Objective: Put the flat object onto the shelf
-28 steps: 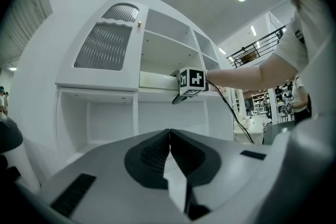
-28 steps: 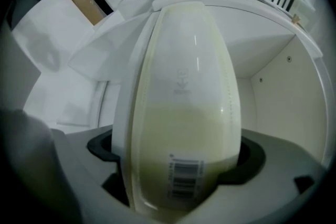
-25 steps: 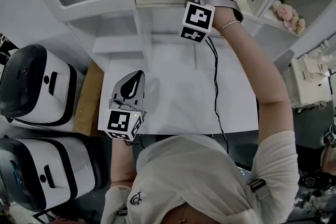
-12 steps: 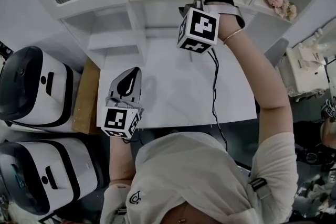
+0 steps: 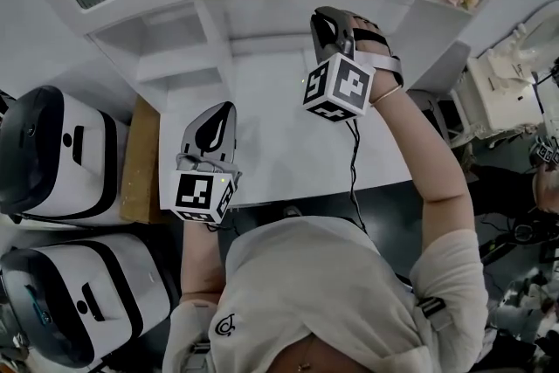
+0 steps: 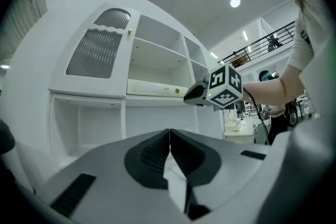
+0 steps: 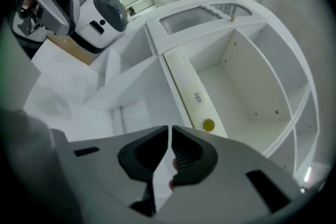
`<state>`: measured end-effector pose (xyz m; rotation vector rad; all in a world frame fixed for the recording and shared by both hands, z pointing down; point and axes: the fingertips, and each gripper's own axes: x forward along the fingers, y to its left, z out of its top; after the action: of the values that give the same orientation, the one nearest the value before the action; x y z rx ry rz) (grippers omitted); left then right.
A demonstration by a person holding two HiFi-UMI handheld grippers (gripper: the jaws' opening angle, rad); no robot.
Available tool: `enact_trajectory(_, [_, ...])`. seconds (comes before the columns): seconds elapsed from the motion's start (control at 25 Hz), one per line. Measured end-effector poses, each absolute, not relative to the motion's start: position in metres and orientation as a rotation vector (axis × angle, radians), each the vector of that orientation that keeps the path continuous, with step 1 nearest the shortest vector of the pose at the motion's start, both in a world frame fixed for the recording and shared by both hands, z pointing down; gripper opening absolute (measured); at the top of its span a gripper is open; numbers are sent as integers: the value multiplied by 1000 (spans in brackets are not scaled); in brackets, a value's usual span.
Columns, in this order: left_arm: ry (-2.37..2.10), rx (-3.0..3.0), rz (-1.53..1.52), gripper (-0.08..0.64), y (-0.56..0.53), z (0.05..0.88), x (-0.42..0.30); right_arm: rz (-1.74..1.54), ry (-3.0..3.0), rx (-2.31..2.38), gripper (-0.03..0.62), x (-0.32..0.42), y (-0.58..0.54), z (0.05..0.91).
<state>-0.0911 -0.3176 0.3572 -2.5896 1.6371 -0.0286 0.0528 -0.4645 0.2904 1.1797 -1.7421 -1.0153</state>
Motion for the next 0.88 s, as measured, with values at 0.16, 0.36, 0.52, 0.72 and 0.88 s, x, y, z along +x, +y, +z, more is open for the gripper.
enact_trajectory(0.16, [1619, -2587, -33, 14, -318, 355, -86, -977, -1872, 1297, 9, 67, -448, 304])
enact_trajectory(0.36, [1594, -2579, -40, 14, -320, 350, -83, -810, -2098, 1402, 8, 79, -420, 329])
enact_trajectory(0.52, [1593, -2571, -31, 14, -321, 346, -83, -662, -2300, 1435, 8, 74, -393, 343])
enact_trajectory(0.72, [1603, -2557, -35, 14, -322, 345, -84, -519, -2482, 1439, 6, 72, -375, 351])
enact_trajectory(0.88, [1622, -2541, -30, 14, -323, 340, -91, -357, -2601, 1430, 6, 74, -365, 362])
